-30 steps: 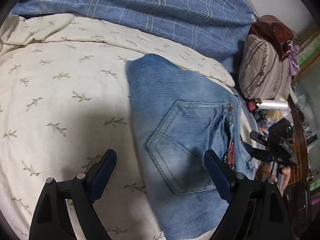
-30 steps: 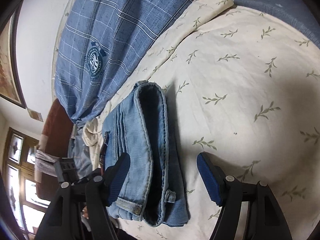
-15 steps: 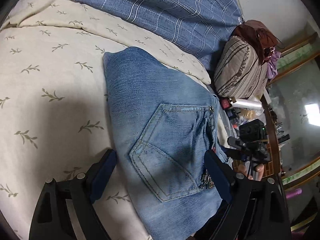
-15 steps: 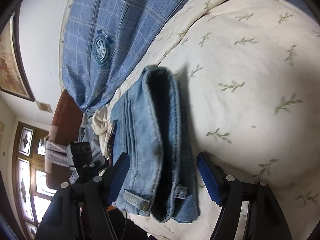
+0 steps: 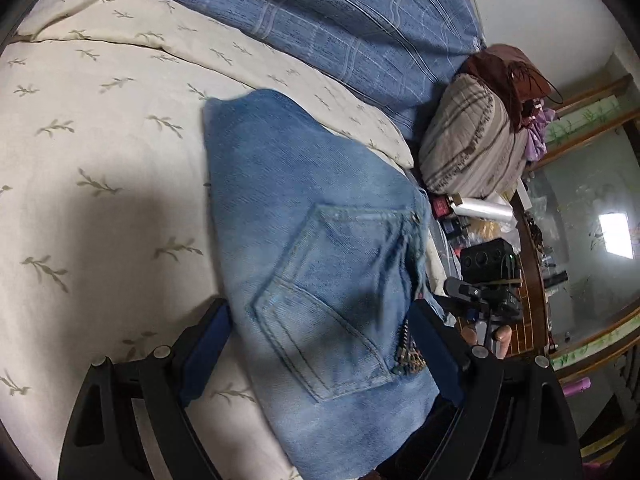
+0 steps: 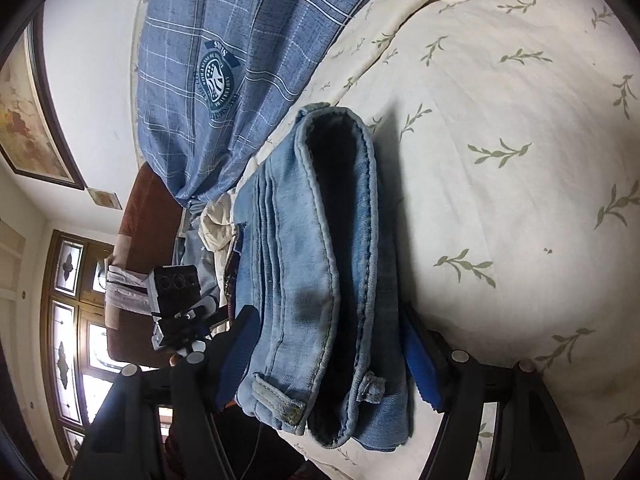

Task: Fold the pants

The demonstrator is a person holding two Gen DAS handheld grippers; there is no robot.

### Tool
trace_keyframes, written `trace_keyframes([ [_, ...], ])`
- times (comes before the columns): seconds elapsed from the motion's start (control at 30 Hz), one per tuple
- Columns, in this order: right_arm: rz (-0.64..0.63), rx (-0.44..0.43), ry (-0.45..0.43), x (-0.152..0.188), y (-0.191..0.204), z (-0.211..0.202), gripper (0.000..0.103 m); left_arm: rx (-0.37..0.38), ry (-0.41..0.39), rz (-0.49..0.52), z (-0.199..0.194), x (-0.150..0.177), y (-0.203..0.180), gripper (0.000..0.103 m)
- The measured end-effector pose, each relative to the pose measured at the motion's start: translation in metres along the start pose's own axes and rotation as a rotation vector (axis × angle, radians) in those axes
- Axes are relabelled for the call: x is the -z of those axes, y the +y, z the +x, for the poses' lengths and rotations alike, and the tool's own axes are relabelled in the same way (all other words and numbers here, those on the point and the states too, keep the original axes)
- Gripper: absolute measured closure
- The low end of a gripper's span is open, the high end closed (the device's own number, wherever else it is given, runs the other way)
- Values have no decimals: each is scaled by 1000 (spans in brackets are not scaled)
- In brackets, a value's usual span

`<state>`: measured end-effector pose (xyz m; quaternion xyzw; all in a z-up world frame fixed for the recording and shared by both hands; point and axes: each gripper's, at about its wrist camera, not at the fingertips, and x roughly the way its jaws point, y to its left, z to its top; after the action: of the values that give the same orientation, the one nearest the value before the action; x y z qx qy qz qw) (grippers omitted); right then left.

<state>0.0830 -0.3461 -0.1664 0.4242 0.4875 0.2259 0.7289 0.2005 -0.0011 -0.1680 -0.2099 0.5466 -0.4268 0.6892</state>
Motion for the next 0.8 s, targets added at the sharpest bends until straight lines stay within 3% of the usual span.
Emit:
trace_keyframes([
  [0.37,3,-49,-12,-1,6,9,29,-38,-8,96,10,5,-23,14],
  [0.5,-8,-5,-25,-4,8,14,29,-99,-24,133,11,8,-28,24],
  [0.6,-41,64,-35,-3,13,17,39,-120,-37,109,10,6,-22,35],
  [0.8,-92,131,-54,0,21,17,53,-164,-58,147,11,10,-29,37],
])
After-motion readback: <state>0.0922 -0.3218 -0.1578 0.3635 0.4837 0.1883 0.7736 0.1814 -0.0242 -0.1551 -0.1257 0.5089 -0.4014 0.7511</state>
